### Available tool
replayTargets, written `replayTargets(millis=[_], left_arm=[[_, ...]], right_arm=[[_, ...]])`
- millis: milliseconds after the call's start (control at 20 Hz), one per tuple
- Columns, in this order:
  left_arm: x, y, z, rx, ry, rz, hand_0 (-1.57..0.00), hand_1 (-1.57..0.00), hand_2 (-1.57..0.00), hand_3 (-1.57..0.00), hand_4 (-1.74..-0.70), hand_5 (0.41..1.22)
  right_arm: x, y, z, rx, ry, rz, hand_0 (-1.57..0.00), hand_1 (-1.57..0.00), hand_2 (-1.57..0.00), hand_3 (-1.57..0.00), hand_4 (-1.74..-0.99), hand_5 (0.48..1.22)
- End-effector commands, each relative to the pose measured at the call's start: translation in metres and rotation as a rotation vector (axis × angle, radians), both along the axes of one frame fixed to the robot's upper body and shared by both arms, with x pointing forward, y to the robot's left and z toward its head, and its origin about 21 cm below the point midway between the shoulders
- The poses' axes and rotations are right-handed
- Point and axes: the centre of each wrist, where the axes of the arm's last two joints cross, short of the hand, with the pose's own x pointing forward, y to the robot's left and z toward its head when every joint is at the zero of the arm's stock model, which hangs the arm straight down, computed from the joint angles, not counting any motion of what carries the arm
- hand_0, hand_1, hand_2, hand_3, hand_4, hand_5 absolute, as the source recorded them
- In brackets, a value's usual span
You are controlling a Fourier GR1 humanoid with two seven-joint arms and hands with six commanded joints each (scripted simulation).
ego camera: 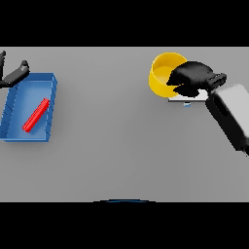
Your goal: Pick up the red beaker and tilt it to pour out 1 green nut into yellow bowl. Pick up the yellow bowl and place it on the metallic measuring scale.
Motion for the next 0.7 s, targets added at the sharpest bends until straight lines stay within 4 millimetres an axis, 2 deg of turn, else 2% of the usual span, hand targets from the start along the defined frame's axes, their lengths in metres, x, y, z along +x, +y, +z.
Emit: replayTargets(millis=[0, 100, 350, 650], left_arm=[[-0.002, -0.001, 0.002, -0.012, -0.009, 0.006, 0.0, 0.0, 0.0, 0.0, -0.81, 0.752], [-0.004, 0.0, 0.003, -0.01, 0.001, 0.016, 0.0, 0.0, 0.0, 0.0, -0.82, 0.759], [-0.006, -0.002, 0.004, -0.011, 0.009, 0.03, 0.0, 0.0, 0.0, 0.0, -0.83, 0.771], [-0.008, -0.001, 0.005, -0.004, 0.018, 0.048, 0.0, 0.0, 0.0, 0.0, -0.84, 0.785]], right_arm=[[0.0, 0.0, 0.0, 0.002, 0.0, -0.002, -1.57, -1.55, -1.57, -1.33, -1.725, 1.221], [0.011, -0.02, -0.006, -0.024, -0.013, -0.119, -1.56, -1.5, -1.55, -1.42, -1.727, 1.221], [0.017, -0.042, -0.027, -0.024, 0.01, -0.202, -1.51, -1.38, -1.47, -1.52, -1.729, 1.221], [0.026, -0.052, -0.032, -0.047, 0.029, -0.228, -1.4, -1.22, -1.34, -1.56, -1.73, 1.221]])
